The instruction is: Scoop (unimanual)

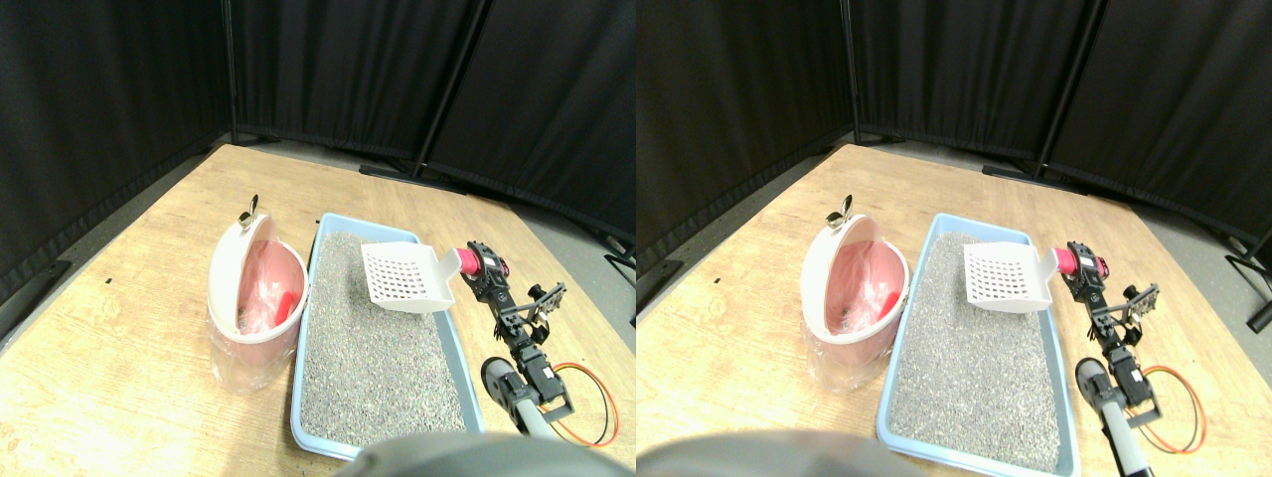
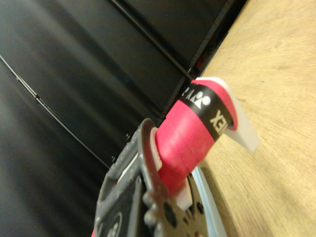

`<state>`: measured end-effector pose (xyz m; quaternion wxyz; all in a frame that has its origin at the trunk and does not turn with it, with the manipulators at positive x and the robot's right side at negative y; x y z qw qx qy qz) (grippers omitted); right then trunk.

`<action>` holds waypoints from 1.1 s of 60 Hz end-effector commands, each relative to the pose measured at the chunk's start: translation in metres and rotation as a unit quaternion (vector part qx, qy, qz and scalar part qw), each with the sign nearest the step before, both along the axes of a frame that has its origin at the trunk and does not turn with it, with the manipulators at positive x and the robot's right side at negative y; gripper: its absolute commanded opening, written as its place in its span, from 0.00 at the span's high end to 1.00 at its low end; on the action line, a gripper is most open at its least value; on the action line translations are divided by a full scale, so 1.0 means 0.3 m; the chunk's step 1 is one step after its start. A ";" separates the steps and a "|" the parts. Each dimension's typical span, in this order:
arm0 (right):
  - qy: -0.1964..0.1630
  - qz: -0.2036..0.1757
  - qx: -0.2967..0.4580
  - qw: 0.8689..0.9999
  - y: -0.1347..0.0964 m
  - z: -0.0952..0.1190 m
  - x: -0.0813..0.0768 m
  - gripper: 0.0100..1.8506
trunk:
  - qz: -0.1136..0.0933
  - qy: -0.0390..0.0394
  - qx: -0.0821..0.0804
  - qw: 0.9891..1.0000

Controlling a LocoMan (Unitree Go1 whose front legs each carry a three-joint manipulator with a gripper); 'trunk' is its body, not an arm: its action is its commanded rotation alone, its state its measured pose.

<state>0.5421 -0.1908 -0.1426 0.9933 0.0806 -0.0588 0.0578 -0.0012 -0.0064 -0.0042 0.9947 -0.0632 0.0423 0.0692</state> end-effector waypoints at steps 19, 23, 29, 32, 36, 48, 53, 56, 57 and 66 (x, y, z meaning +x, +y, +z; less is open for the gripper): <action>-0.007 -0.014 0.037 0.999 -0.020 -0.066 -0.043 0.98 | -0.009 0.001 -0.008 1.000; -0.005 -0.025 0.039 0.999 -0.028 -0.092 -0.056 0.98 | -0.012 0.001 -0.006 1.000; 0.001 -0.029 0.046 0.999 -0.037 -0.120 -0.068 0.98 | -0.017 0.004 -0.004 1.000; 0.007 -0.031 0.052 0.998 -0.041 -0.136 -0.075 0.98 | -0.018 0.004 -0.003 1.000; 0.014 -0.035 0.055 0.998 -0.046 -0.158 -0.086 0.98 | -0.019 0.004 -0.002 1.000; 0.022 -0.056 0.067 0.996 -0.067 -0.221 -0.113 0.98 | -0.026 0.005 0.005 1.000; 0.019 -0.067 0.083 0.994 -0.078 -0.241 -0.121 0.98 | -0.029 0.006 0.009 1.000; 0.020 -0.066 0.083 0.994 -0.087 -0.256 -0.126 0.98 | -0.032 0.007 0.012 0.999; 0.020 -0.066 0.083 0.994 -0.087 -0.256 -0.126 0.98 | -0.032 0.007 0.012 0.999; 0.068 -0.088 0.093 0.990 -0.099 -0.285 -0.139 0.98 | -0.040 0.009 0.017 0.999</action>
